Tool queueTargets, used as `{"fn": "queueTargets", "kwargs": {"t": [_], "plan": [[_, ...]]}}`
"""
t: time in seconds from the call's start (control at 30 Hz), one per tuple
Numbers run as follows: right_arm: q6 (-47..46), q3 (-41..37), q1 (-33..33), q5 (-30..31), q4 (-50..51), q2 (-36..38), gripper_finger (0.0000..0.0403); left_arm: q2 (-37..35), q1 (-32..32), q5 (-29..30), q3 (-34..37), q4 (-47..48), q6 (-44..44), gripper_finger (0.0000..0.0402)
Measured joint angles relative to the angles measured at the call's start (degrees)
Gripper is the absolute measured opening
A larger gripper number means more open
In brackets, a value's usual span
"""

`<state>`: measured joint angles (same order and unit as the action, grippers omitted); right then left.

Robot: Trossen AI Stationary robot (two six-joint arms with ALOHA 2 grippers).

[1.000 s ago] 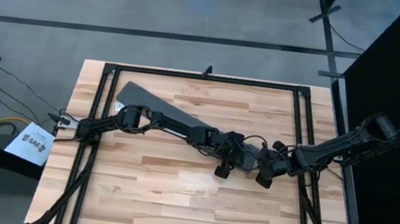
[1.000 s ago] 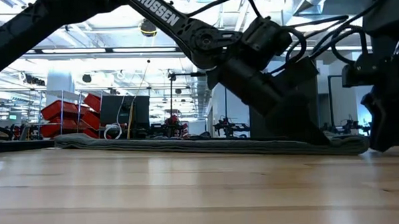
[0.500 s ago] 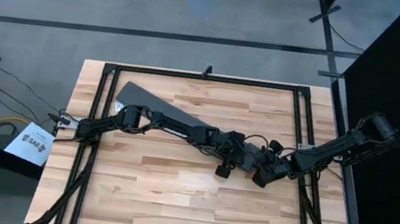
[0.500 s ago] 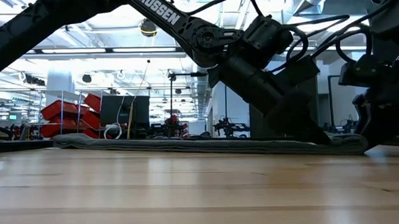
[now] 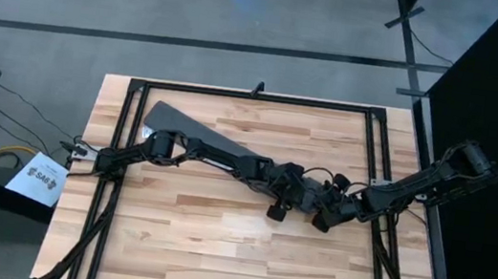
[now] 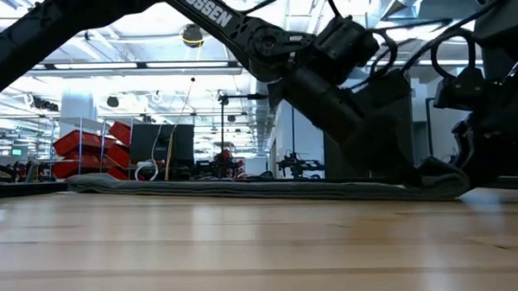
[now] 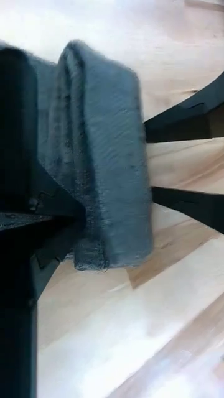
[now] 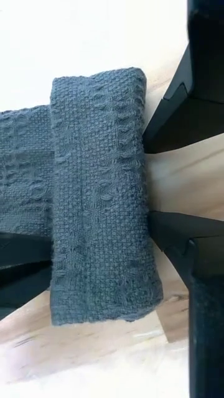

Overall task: Roll towel
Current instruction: Roll the gray towel

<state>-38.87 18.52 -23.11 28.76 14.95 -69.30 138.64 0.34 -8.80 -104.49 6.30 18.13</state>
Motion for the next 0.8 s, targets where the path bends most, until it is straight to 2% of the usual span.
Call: {"fn": "queueTargets", "kwargs": {"t": [0.23, 0.47, 0.57, 0.8], "plan": [[-0.52, 0.04, 0.00, -0.18, 0.02, 0.01, 0.0152, -4.00, 0.02, 0.02, 0.00, 0.63, 1.42, 0.0006], [-0.65, 0.04, 0.00, -0.18, -0.01, 0.01, 0.0152, -4.55, 0.02, 0.00, -0.02, -1.55, 1.60, 0.0006], [-0.76, 0.07, 0.00, -0.20, -0.07, 0.01, 0.0152, -3.06, 0.01, -0.08, -0.22, -5.98, 2.31, 0.0006], [-1.20, 0.12, 0.07, -0.31, 0.07, 0.01, 0.0152, 0.12, 1.76, 0.02, 0.05, -4.94, 2.44, 0.0006]]}}
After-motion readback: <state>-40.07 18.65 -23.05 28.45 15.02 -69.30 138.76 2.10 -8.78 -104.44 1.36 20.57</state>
